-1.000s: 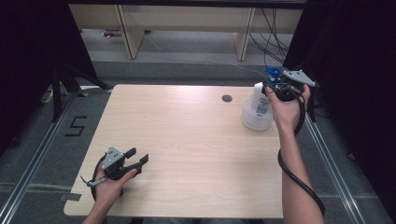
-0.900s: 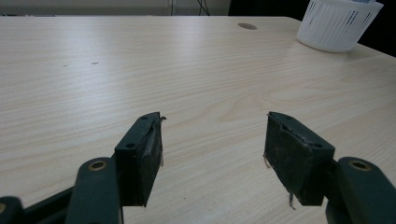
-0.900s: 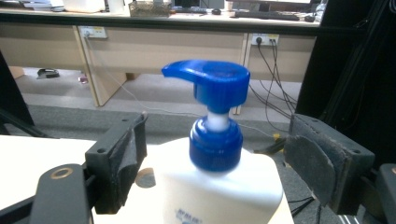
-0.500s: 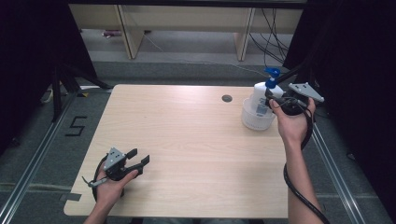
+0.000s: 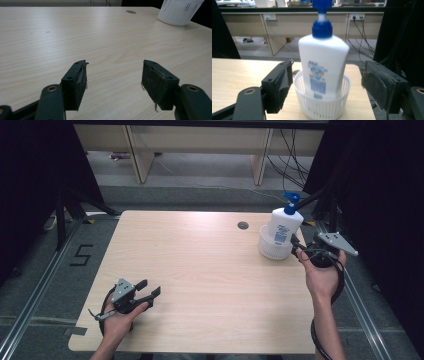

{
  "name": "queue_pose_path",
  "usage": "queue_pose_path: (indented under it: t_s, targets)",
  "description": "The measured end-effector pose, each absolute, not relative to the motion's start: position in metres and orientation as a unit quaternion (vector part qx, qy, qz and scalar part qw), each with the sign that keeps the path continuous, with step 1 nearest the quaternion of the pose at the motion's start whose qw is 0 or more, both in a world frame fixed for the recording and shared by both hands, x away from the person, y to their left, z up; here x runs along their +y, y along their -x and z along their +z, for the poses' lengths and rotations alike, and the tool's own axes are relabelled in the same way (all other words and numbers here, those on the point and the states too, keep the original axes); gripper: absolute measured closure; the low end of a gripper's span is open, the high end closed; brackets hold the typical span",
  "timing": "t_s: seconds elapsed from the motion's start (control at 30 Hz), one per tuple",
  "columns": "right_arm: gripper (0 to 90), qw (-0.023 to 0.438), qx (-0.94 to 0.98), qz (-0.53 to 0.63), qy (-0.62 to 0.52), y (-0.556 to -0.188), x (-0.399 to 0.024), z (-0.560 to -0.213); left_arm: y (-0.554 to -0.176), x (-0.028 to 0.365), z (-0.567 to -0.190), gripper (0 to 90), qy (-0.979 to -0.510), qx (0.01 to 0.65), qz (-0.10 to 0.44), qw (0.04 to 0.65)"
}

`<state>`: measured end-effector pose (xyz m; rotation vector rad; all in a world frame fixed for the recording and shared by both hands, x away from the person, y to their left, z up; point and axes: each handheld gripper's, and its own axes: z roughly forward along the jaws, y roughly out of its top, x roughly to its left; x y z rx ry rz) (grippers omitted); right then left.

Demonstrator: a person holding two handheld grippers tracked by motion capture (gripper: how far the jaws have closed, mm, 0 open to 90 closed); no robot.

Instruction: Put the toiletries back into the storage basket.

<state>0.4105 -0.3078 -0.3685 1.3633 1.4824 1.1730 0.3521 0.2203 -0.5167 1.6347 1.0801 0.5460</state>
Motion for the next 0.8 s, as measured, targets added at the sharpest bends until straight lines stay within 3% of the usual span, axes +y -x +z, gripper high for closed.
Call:
queue_pose_path:
  t_s: [0.57,0.8]
  targets:
    - [27.4,0.355,0.604,0.449,-0.555,-0.351,-0.318,-0.454,-0.352,0.223,-0.517,36.0,-0.681,0.454,0.232,0.525]
    - [29.1,0.359,0.609,0.437,-0.556,-0.336,-0.314,-0.486,-0.352,0.222,-0.517,36.0,-0.681,0.454,0.232,0.525]
